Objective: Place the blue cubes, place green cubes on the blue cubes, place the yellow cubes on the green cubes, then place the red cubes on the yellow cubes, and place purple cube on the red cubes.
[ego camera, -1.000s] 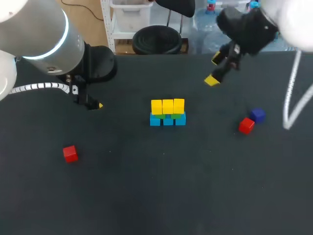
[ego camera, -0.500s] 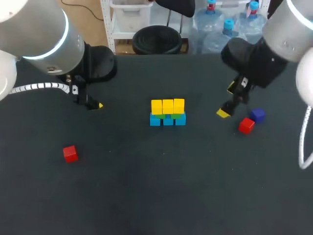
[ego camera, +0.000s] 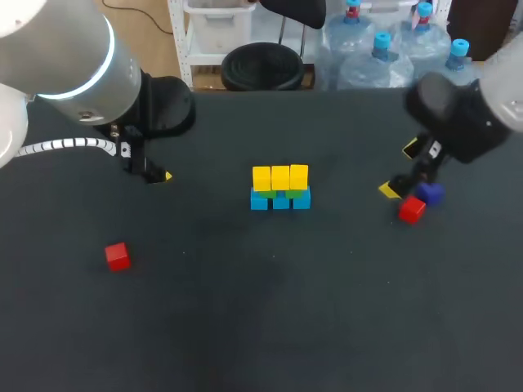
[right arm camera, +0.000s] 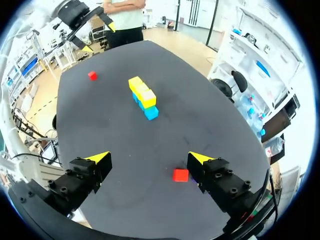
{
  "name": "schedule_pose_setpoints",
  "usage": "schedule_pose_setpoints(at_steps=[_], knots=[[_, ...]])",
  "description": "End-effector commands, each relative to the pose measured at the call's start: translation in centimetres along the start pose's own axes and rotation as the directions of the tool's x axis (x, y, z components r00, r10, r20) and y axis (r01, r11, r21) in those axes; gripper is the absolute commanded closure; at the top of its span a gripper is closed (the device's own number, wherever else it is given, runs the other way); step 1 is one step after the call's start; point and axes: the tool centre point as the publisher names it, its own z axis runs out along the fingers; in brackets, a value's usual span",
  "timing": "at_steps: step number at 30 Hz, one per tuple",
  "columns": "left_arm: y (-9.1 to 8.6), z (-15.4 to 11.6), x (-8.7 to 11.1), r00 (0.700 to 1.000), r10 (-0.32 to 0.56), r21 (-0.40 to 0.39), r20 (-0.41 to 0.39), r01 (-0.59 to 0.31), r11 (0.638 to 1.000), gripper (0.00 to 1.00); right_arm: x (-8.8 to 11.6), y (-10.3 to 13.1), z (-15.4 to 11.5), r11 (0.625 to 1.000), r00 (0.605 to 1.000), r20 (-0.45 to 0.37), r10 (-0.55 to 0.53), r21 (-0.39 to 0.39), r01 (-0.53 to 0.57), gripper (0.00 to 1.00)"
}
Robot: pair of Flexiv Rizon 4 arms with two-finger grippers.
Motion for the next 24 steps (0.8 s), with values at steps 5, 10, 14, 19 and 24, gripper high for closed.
schedule_pose_setpoints(at_steps=[5, 10, 14, 19, 24], knots=[[0.0, 0.1, -0.1, 1.000, -0.002, -0.001, -0.004, 0.002, 1.000, 0.00, 0.3, 0.4, -0.3, 0.997, 1.000, 0.006, 0.001, 0.073, -0.002, 0.00], [0.0, 0.1, -0.1, 1.000, -0.002, -0.001, -0.004, 0.002, 1.000, 0.00, 0.3, 0.4, -0.3, 0.997, 1.000, 0.006, 0.001, 0.073, -0.002, 0.00], [0.0, 0.1, -0.1, 1.000, -0.002, -0.001, -0.004, 0.002, 1.000, 0.00, 0.8, -0.1, 6.1, 0.999, 0.986, -0.164, -0.017, 0.041, 0.024, 0.00], [0.0, 0.1, -0.1, 1.000, -0.002, -0.001, -0.004, 0.002, 1.000, 0.00, 3.9, -1.5, 9.5, 0.999, 0.962, -0.272, 0.026, 0.028, -0.020, 0.00], [0.0, 0.1, -0.1, 1.000, -0.002, -0.001, -0.004, 0.002, 1.000, 0.00, 6.3, -2.9, 10.0, 0.996, 0.946, -0.319, 0.055, 0.078, -0.031, 0.00]])
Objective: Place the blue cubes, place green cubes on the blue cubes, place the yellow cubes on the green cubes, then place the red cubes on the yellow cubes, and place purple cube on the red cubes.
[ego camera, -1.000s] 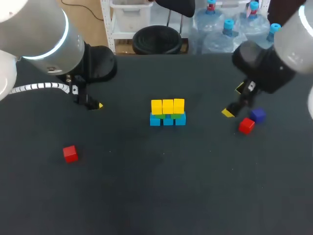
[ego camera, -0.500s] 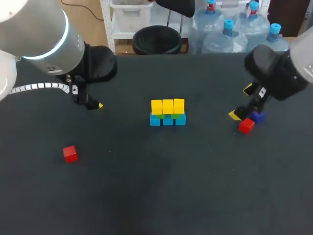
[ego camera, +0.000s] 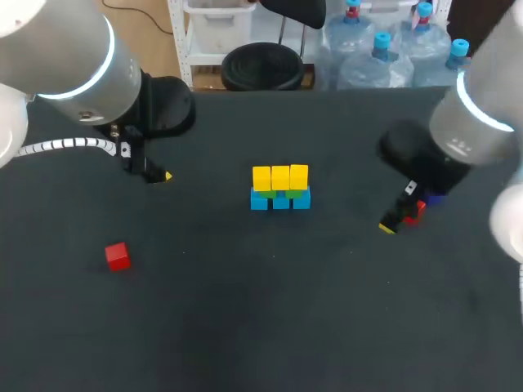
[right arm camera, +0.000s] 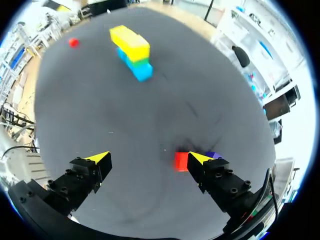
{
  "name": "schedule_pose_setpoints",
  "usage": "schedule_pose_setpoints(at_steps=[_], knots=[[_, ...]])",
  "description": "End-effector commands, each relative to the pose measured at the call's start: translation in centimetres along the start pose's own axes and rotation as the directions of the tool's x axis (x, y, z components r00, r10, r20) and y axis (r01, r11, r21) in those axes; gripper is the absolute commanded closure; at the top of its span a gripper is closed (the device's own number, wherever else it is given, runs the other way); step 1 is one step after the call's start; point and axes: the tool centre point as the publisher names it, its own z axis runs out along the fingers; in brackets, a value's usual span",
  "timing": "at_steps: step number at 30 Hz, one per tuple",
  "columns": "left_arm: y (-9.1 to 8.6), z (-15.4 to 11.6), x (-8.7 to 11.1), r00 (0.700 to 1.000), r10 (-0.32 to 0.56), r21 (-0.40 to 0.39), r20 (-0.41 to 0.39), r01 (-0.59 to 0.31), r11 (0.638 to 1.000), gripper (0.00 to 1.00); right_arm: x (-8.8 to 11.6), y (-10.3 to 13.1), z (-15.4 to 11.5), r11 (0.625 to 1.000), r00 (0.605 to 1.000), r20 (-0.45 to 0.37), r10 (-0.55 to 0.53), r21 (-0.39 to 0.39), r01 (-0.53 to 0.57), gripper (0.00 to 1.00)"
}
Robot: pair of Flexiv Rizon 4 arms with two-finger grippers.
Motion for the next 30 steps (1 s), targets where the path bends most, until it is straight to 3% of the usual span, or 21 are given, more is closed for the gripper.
schedule_pose_setpoints(at_steps=[1, 16, 30], knots=[[0.0, 0.1, -0.1, 1.000, -0.002, -0.001, -0.004, 0.002, 1.000, 0.00, 0.1, -1.4, 2.5, 1.000, 0.999, -0.048, 0.018, 0.025, -0.017, 0.00], [0.0, 0.1, -0.1, 1.000, -0.002, -0.001, -0.004, 0.002, 1.000, 0.00, 2.9, -3.8, 2.7, 0.997, 0.996, -0.066, 0.065, 0.045, -0.063, 0.00], [0.0, 0.1, -0.1, 1.000, -0.002, -0.001, -0.004, 0.002, 1.000, 0.00, 2.7, -3.8, 4.3, 0.998, 0.996, -0.073, 0.061, -0.001, -0.061, 0.00]])
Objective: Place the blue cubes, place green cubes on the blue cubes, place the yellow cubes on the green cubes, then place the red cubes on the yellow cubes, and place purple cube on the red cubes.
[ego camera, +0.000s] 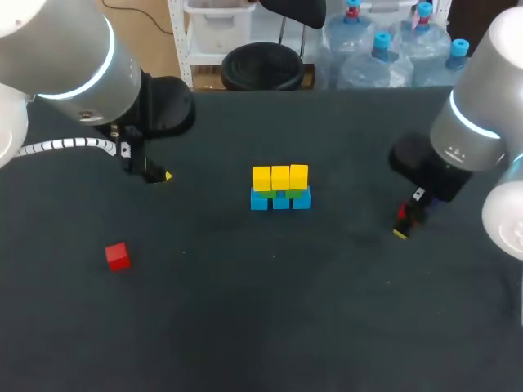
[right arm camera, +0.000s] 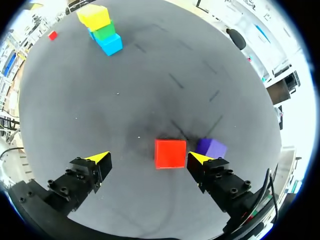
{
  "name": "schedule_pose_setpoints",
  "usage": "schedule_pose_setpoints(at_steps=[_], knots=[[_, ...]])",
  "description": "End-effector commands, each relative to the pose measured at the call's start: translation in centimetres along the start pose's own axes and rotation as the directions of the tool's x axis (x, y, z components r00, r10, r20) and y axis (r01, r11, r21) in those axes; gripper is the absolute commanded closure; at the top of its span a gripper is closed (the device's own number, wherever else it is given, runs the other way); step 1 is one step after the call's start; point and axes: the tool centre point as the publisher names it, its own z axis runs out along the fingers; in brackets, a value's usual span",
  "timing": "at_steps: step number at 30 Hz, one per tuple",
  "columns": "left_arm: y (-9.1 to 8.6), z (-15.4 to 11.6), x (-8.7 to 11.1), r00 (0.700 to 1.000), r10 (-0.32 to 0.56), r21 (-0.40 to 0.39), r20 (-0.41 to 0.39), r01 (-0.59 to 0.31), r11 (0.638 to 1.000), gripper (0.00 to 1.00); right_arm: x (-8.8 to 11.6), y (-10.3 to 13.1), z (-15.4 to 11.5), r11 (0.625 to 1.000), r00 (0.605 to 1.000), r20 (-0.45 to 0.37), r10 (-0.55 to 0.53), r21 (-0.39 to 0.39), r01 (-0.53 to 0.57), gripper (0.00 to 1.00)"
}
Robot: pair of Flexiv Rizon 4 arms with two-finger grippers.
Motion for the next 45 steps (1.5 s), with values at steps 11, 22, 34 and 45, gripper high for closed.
schedule_pose_setpoints(at_steps=[11, 22, 34, 45], knots=[[0.0, 0.1, -0.1, 1.000, -0.002, -0.001, -0.004, 0.002, 1.000, 0.00, -0.6, -0.9, 1.2, 1.000, 1.000, -0.014, 0.003, 0.004, -0.003, 0.11], [0.0, 0.1, -0.1, 1.000, -0.002, -0.001, -0.004, 0.002, 1.000, 0.00, -1.0, -1.3, 0.7, 1.000, 1.000, 0.004, 0.007, 0.015, -0.007, 0.71], [0.0, 0.1, -0.1, 1.000, -0.002, -0.001, -0.004, 0.002, 1.000, 0.00, -1.2, -1.2, 0.1, 1.000, 1.000, 0.004, 0.000, 0.009, 0.000, 1.00], [0.0, 0.1, -0.1, 1.000, -0.002, -0.001, -0.004, 0.002, 1.000, 0.00, -2.9, 0.6, -3.4, 0.993, 0.992, 0.038, -0.117, 0.010, 0.117, 1.00]])
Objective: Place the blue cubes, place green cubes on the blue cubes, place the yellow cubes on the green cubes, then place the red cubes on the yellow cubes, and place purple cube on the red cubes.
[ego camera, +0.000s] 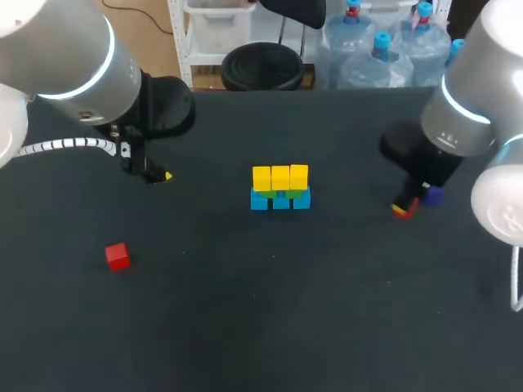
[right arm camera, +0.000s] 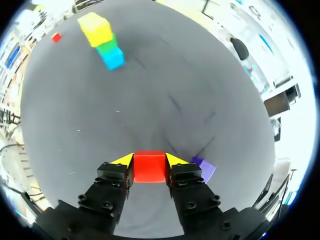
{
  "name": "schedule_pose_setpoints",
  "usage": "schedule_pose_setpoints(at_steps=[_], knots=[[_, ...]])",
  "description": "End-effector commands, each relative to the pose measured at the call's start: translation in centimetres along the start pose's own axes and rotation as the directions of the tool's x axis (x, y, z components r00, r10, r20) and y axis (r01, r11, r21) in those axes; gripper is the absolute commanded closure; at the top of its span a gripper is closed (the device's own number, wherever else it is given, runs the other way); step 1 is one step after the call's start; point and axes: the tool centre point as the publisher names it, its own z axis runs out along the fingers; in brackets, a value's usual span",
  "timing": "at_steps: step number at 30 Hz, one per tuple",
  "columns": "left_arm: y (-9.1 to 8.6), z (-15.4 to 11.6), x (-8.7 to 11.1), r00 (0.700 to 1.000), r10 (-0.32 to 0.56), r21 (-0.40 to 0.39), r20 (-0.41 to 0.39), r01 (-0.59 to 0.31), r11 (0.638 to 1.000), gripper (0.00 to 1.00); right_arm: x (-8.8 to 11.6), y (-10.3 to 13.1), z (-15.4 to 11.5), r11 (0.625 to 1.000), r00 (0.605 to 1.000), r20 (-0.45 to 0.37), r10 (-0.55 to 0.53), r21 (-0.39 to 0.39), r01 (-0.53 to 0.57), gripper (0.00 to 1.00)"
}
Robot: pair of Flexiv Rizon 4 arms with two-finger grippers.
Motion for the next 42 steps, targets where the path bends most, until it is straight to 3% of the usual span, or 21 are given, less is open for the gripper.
schedule_pose_setpoints(at_steps=[1, 5, 18, 22, 32, 42], knots=[[0.0, 0.1, -0.1, 1.000, -0.002, -0.001, -0.004, 0.002, 1.000, 0.00, -0.4, 1.3, -2.4, 0.998, 0.998, 0.018, -0.059, 0.001, 0.059, 1.00], [0.0, 0.1, -0.1, 1.000, -0.002, -0.001, -0.004, 0.002, 1.000, 0.00, -1.3, 2.4, -4.4, 0.987, 0.987, 0.025, -0.161, 0.026, 0.161, 1.00], [0.0, 0.1, -0.1, 1.000, -0.002, -0.001, -0.004, 0.002, 1.000, 0.00, -3.7, 7.0, -8.2, 0.925, 0.924, 0.070, -0.377, -0.020, 0.379, 1.00], [0.0, 0.1, -0.1, 1.000, -0.002, -0.001, -0.004, 0.002, 1.000, 0.00, -3.7, 8.7, -8.5, 0.922, 0.918, 0.113, -0.380, -0.034, 0.386, 1.00], [0.0, 0.1, -0.1, 1.000, -0.002, -0.001, -0.004, 0.002, 1.000, 0.00, -0.9, 12.0, -13.0, 0.948, 0.910, 0.268, -0.316, 0.053, 0.313, 1.00], [0.0, 0.1, -0.1, 1.000, -0.002, -0.001, -0.004, 0.002, 1.000, 0.00, 0.1, 12.7, -13.4, 0.956, 0.917, 0.273, -0.291, 0.039, 0.292, 1.00]])
